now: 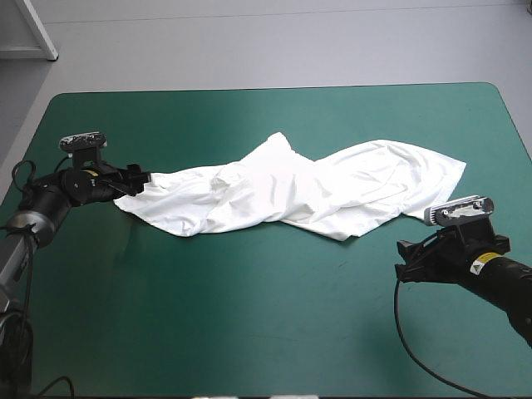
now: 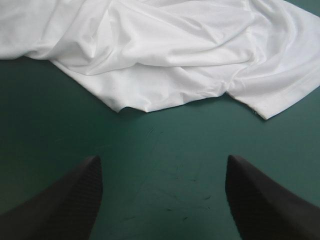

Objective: Fold the cloth

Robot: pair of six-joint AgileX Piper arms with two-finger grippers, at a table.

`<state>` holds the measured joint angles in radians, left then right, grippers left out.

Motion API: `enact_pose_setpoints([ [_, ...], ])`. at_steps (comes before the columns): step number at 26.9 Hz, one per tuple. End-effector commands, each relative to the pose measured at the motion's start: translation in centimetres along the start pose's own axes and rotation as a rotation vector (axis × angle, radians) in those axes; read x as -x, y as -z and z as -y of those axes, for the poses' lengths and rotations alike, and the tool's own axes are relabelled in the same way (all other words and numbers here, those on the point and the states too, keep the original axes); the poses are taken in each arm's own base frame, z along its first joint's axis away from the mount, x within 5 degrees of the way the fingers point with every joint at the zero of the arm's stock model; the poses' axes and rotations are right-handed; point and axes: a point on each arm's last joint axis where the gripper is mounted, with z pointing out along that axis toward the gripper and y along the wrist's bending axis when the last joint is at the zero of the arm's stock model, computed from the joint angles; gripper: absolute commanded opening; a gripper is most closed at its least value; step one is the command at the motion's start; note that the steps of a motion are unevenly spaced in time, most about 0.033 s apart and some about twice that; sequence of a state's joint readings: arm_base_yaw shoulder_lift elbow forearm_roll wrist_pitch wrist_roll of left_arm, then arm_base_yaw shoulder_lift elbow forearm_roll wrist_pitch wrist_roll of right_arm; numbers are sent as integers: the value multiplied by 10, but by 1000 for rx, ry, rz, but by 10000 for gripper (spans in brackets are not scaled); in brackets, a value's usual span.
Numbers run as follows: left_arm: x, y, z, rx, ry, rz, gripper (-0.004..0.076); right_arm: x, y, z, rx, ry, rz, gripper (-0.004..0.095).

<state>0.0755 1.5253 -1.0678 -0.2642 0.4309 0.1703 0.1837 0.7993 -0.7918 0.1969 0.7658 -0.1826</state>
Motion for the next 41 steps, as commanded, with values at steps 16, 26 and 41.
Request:
enact_pose_setpoints([
  [16, -2, -65, -21, 50, -50, -24, 39, 41, 5, 19, -194, -47, 110, 648],
  [26, 7, -52, -17, 32, -129, -32, 19, 70, -72, 38, -268, -24, -49, 648],
  [41, 8, -48, -16, 29, -134, -37, 19, 47, -169, 100, -239, -187, -323, 648],
])
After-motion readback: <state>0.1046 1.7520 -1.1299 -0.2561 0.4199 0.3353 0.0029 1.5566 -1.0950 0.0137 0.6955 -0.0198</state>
